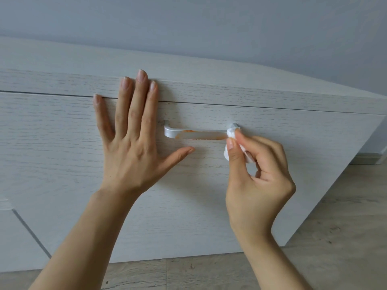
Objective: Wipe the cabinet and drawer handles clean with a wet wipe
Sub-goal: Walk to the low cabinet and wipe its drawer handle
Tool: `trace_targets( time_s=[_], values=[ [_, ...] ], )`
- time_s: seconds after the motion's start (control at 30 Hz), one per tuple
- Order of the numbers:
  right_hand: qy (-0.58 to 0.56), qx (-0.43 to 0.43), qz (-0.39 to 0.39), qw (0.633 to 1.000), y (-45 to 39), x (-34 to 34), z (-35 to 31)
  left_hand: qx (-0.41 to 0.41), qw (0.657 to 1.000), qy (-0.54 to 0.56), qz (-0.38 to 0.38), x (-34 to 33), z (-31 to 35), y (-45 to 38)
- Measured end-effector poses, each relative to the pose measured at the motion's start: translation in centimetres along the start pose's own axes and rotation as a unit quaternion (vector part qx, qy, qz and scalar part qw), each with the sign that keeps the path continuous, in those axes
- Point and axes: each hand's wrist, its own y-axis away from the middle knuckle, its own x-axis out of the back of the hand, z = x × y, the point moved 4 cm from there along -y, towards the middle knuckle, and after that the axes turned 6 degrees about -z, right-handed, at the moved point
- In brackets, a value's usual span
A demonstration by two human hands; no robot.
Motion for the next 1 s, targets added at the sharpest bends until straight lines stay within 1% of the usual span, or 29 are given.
trace_targets(
  time_s=[0.1, 0.2, 0.27, 0.3, 0.4, 0.43, 0.53, 0.63, 0.73, 0.8, 0.93, 1.0],
  values=[
    [-0.041, -0.031, 0.021, 0.998, 0.0, 0.0, 0.4, -0.001, 1.0, -0.003, -0.001, 0.0, -0.1, 0.0],
    [-0.047, -0.015, -0.008, 0.999, -0.1, 0.2, 0.5, 0.001, 1.0, -0.005, 0.002, 0.0, 0.1, 0.0],
    [-0.06, -0.022, -0.007, 0.998, -0.2, 0.4, 0.7, 0.002, 1.0, -0.007, 0.004, -0.1, 0.1, 0.0],
    [-0.062, -0.017, -0.008, 0.998, -0.2, 0.4, 0.7, 0.003, 1.0, -0.008, 0.005, -0.1, 0.2, 0.0],
    [-0.033, 0.031, -0.034, 0.998, 0.2, -0.3, -0.2, 0.002, 1.0, -0.014, 0.007, -0.1, 0.1, 0.1],
    [-0.032, 0.033, -0.031, 0.998, 0.3, -0.4, -0.3, 0.002, 1.0, -0.013, 0.008, -0.1, 0.1, 0.1],
    [-0.071, -0.005, -0.002, 0.997, 0.5, -0.9, -0.5, -0.003, 1.0, -0.011, 0.005, -0.1, 0.0, 0.0],
    [-0.044, 0.006, -0.019, 0.999, 0.7, -1.1, -0.9, -0.005, 1.0, -0.01, 0.004, 0.0, 0.0, 0.0],
    [-0.069, -0.044, 0.027, 0.996, 0.1, 0.1, 0.2, -0.008, 1.0, -0.01, 0.006, -0.1, -0.1, 0.1],
    [-0.07, -0.055, 0.03, 0.996, 0.0, 0.3, 0.5, -0.012, 1.0, -0.015, 0.007, -0.1, -0.1, 0.3],
    [-0.018, 0.001, -0.014, 1.0, -0.4, 0.4, 0.1, -0.012, 0.999, -0.029, 0.007, -0.5, -0.1, 0.9],
    [-0.009, 0.012, -0.027, 1.0, -0.7, 0.7, 0.1, -0.011, 0.999, -0.031, 0.011, -0.6, -0.1, 0.9]
  ],
)
